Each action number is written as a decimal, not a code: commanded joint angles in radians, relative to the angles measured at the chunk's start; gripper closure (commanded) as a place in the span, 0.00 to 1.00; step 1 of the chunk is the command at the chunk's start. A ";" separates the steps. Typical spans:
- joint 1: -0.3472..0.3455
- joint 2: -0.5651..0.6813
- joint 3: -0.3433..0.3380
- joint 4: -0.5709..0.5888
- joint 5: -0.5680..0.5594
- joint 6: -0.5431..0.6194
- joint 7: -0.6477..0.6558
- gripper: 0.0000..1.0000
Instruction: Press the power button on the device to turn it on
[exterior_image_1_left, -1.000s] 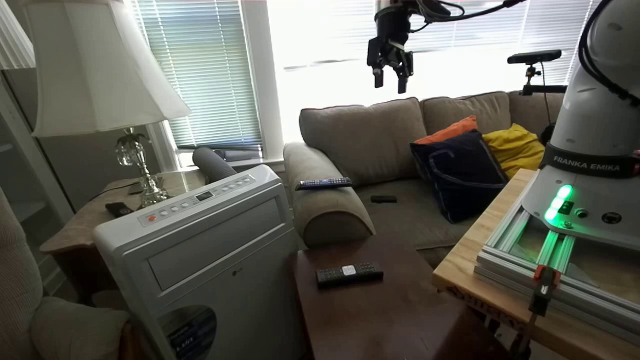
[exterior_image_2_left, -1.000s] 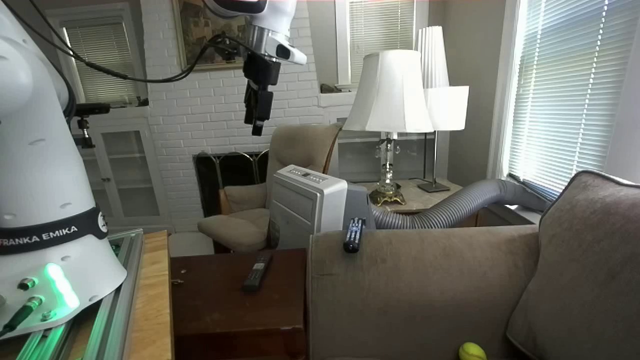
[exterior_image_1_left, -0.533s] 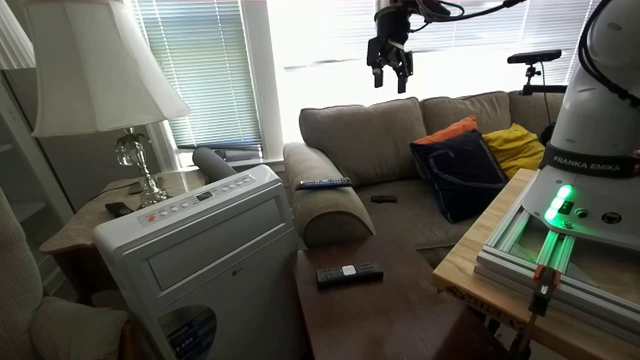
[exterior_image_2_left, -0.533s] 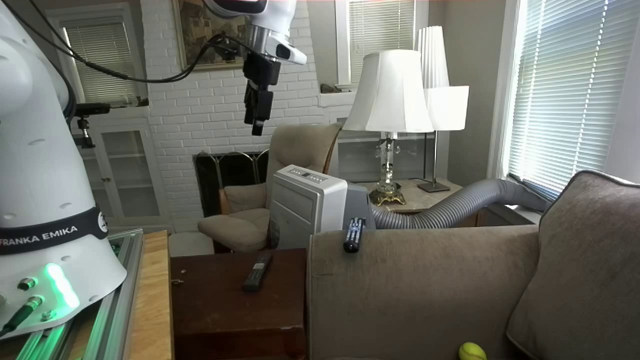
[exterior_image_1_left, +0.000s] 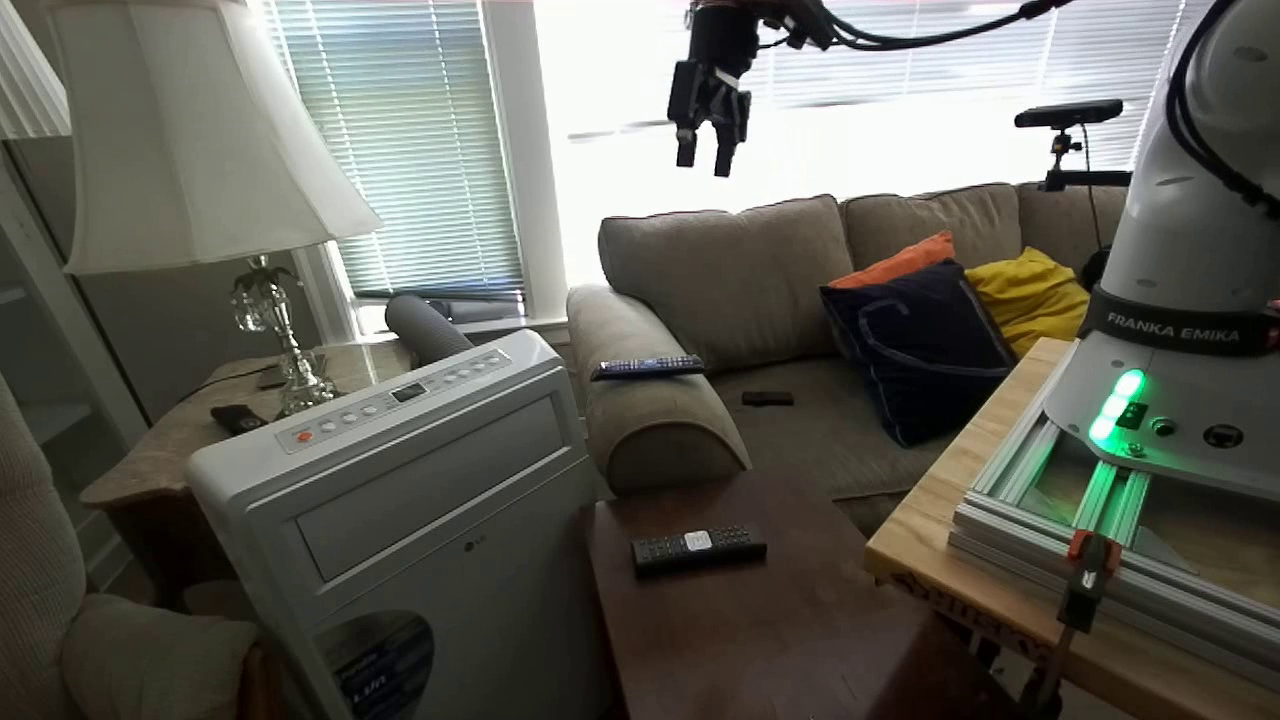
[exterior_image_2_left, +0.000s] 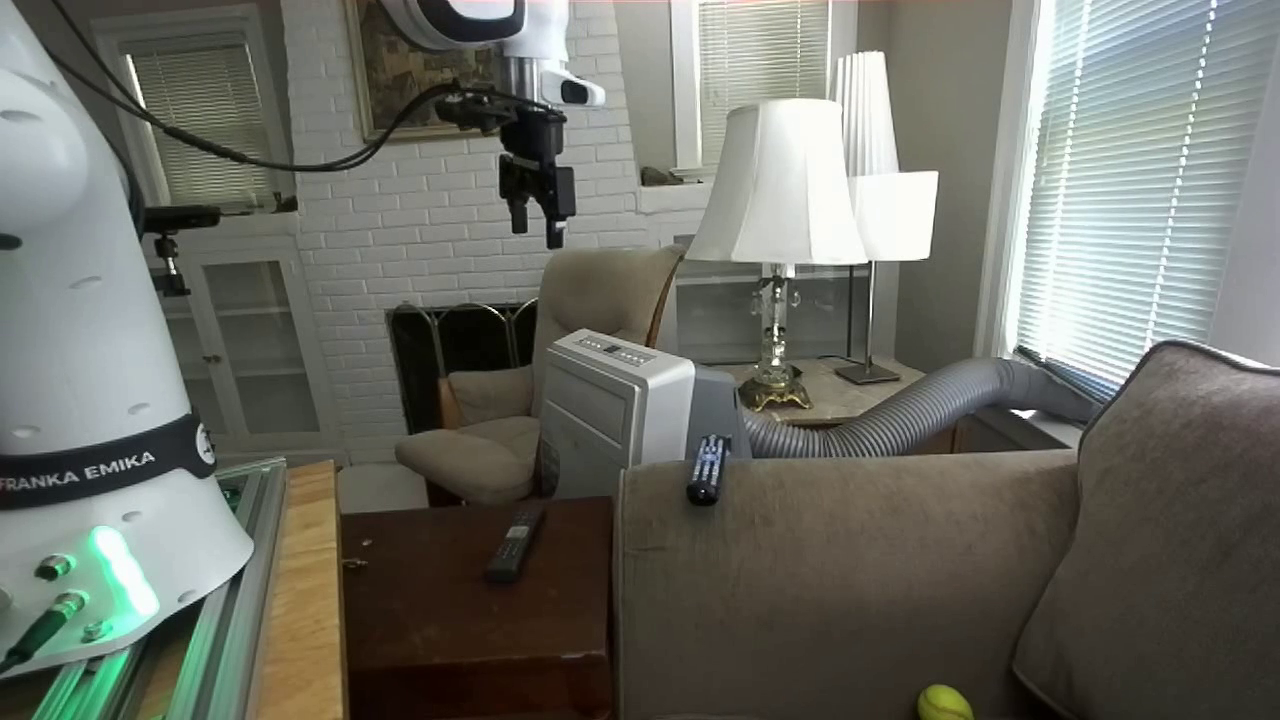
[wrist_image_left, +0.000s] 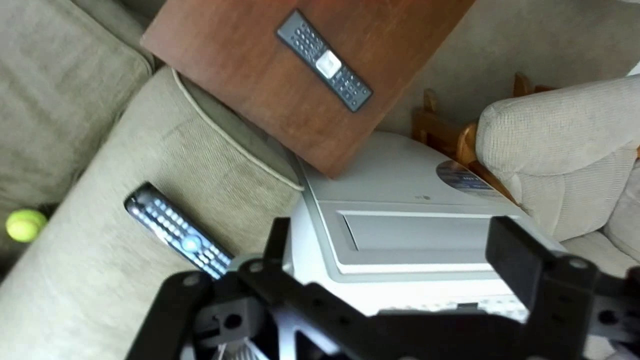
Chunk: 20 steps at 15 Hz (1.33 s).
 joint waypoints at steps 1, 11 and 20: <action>0.066 0.118 0.043 0.105 0.052 0.153 -0.091 0.00; 0.146 0.452 0.203 0.414 0.053 0.396 -0.127 0.00; 0.174 0.661 0.266 0.621 -0.107 0.473 -0.034 0.00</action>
